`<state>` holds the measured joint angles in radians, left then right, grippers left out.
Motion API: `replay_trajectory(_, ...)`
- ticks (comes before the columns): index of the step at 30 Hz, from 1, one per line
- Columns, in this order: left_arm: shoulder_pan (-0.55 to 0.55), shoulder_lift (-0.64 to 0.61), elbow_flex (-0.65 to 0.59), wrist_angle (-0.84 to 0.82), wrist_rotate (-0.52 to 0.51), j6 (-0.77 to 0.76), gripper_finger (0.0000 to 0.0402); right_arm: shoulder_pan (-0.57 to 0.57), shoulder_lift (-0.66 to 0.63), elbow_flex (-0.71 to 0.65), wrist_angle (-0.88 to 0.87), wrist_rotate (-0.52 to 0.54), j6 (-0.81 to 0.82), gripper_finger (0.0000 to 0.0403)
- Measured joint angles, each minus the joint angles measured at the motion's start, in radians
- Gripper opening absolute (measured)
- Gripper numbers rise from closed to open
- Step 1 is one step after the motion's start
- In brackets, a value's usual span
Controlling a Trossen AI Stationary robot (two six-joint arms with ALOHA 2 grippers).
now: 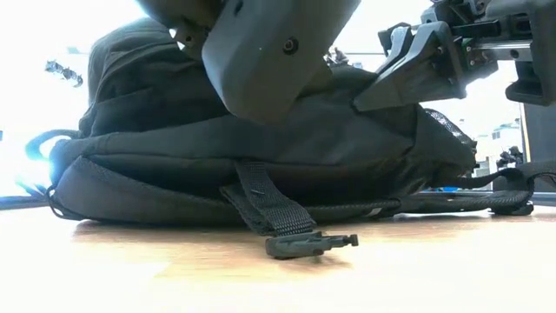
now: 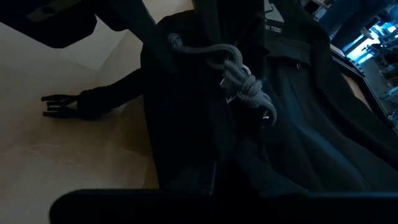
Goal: Unpack backpack
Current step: Close the black backpack
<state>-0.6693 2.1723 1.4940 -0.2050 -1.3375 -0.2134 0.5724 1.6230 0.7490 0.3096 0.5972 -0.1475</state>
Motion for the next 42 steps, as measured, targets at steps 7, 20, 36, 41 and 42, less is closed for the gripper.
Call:
replay_trajectory(7, 0.007, 0.000, 0.000, -0.002, 0.018, -0.004, 0.0047, 0.000, 0.000, 0.000, 0.000, -0.010, -0.001, 0.0000)
replay_trajectory(20, -0.039, -0.001, 0.000, -0.006, 0.017, 0.003, 0.0001, -0.012, 0.000, 0.001, -0.048, 0.009, 0.014, 0.0000)
replay_trajectory(36, -0.109, -0.007, 0.114, -0.254, 0.042, -0.081, 0.0000, -0.011, -0.002, 0.002, -0.159, 0.016, 0.061, 0.0000)
replay_trajectory(41, -0.130, -0.007, 0.137, -0.578, 0.124, -0.415, 0.0000, -0.012, -0.002, 0.001, -0.216, 0.019, 0.077, 0.0000)
replay_trajectory(42, -0.139, -0.007, 0.140, -0.645, 0.137, -0.483, 0.0000, -0.012, -0.002, 0.001, -0.234, 0.019, 0.084, 0.0000)
